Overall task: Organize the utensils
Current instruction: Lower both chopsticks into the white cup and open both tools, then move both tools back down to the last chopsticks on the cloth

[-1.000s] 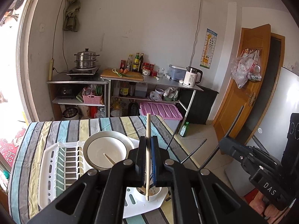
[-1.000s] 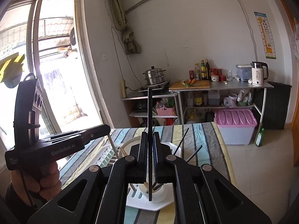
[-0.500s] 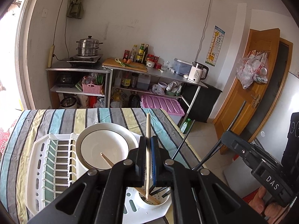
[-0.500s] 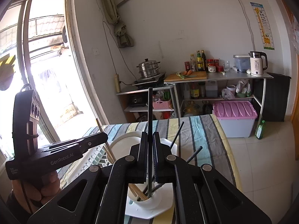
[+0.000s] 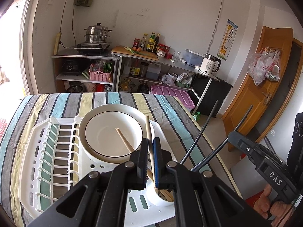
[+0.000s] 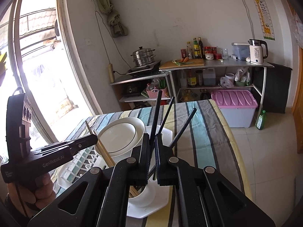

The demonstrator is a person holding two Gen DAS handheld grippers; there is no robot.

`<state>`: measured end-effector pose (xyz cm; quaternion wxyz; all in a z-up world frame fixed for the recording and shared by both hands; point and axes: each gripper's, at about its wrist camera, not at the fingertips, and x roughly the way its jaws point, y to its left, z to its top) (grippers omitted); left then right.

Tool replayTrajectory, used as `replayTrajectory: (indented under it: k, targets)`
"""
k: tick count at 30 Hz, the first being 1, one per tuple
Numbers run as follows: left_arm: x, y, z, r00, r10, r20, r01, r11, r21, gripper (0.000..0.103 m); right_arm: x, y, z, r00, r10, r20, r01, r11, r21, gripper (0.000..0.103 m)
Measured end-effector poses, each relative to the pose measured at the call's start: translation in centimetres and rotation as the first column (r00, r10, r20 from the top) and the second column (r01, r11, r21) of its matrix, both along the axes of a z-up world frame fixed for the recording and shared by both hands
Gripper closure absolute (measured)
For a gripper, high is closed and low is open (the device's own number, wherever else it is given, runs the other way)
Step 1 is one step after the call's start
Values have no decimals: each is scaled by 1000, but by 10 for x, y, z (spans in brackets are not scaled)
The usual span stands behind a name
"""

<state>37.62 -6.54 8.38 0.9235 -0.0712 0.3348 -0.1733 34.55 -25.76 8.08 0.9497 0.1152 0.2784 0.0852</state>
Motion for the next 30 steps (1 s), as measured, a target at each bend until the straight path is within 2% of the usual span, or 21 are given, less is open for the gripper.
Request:
replayTrajectory:
  k: [6, 9, 18, 25, 30]
  targets:
    - [-2, -2, 1, 1000, 14, 18, -14, 999, 31, 96, 0, 0, 3, 1000, 17, -13, -17, 1000, -7, 97]
    - [-6, 1, 4, 999, 21, 26, -22, 999, 27, 96, -6, -1, 4, 1000, 11, -7, -11, 1000, -21, 90]
    - [-30, 8, 5, 999, 24, 37, -25, 999, 43, 91, -34, -7, 4, 1000, 9, 1, -9, 1000, -13, 89]
    - [-71, 15, 0, 998, 18, 53, -23, 996, 83, 91, -78, -11, 3, 1000, 10, 8, -10, 1000, -17, 89]
    - [-111, 22, -7, 998, 0, 57, -4, 996, 85, 91, -117, -7, -3, 1000, 20, 7, -19, 999, -33, 89]
